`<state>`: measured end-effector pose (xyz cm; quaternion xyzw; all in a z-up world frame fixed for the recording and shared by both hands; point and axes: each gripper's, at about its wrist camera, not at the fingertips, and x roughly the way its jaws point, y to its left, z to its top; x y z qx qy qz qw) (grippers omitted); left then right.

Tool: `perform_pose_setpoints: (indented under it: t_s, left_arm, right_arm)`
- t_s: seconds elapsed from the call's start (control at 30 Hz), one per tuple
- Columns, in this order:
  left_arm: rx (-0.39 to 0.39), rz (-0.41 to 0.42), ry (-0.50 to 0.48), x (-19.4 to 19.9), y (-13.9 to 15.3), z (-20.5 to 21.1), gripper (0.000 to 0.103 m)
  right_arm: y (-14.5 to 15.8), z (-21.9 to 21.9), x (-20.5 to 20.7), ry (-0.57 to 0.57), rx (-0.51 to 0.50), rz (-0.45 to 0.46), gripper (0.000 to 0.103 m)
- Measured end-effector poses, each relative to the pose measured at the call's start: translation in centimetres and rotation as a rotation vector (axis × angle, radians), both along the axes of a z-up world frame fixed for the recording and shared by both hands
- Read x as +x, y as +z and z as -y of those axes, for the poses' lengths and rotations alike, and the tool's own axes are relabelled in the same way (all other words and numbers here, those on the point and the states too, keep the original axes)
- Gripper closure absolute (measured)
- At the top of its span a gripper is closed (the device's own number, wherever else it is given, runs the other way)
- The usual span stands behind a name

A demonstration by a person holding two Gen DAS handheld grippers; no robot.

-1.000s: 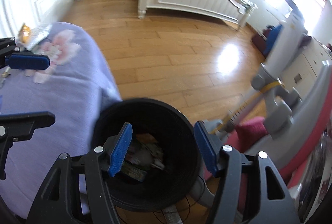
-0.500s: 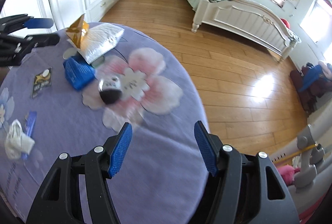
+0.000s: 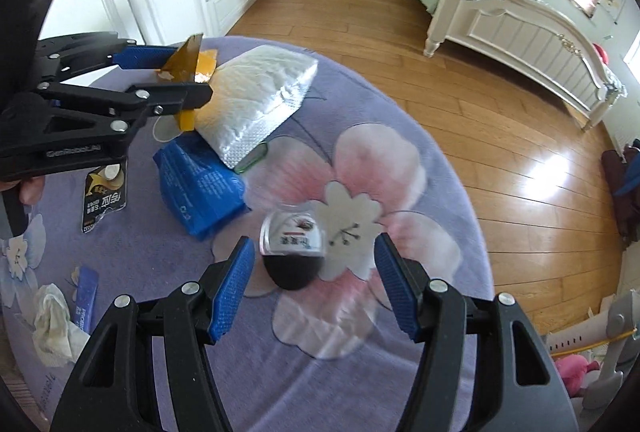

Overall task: Collect trash
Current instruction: 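Grasp the tan envelope with the left tool while the right tool grasps the black-and-white lutein container, then carry the envelope and lutein container over the black bin and open both tools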

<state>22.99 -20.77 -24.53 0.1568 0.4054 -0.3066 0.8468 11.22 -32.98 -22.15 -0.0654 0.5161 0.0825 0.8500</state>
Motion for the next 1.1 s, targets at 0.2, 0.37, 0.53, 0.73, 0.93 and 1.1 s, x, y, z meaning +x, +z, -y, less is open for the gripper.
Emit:
perform_pose_setpoints:
  t_s: [0.2, 0.37, 0.53, 0.73, 0.93, 1.1]
  left_arm:
    - [0.000, 0.002, 0.001, -1.6, 0.6, -1.8, 0.056]
    - [-0.016, 0.019, 0.002, -3.6, 2.0, -3.3, 0.056]
    - [-0.039, 0.016, -0.010, -4.9, 3.2, -3.6, 0.056]
    - [-0.034, 0.035, -0.032, -6.7, 4.5, -3.3, 0.056]
    - [-0.035, 0.053, -0.071, -9.4, 5.2, -1.3, 0.056]
    - [-0.039, 0.058, -0.146, -12.5, 5.4, 2.7, 0.056]
  right_arm:
    - [-1.5, -0.6, 0.5, 0.005, 0.042, -0.027, 0.064]
    - [-1.4, -0.6, -0.6, 0.001, 0.042, -0.022, 0.065]
    - [-0.6, -1.3, -2.7, 0.009, 0.036, -0.006, 0.065]
    - [0.2, -1.1, -4.9, 0.000, 0.033, 0.014, 0.065]
    - [1.6, 1.1, -7.7, -0.046, -0.001, 0.060, 0.065]
    - [2.5, 4.2, -10.7, -0.112, -0.010, 0.090, 0.065]
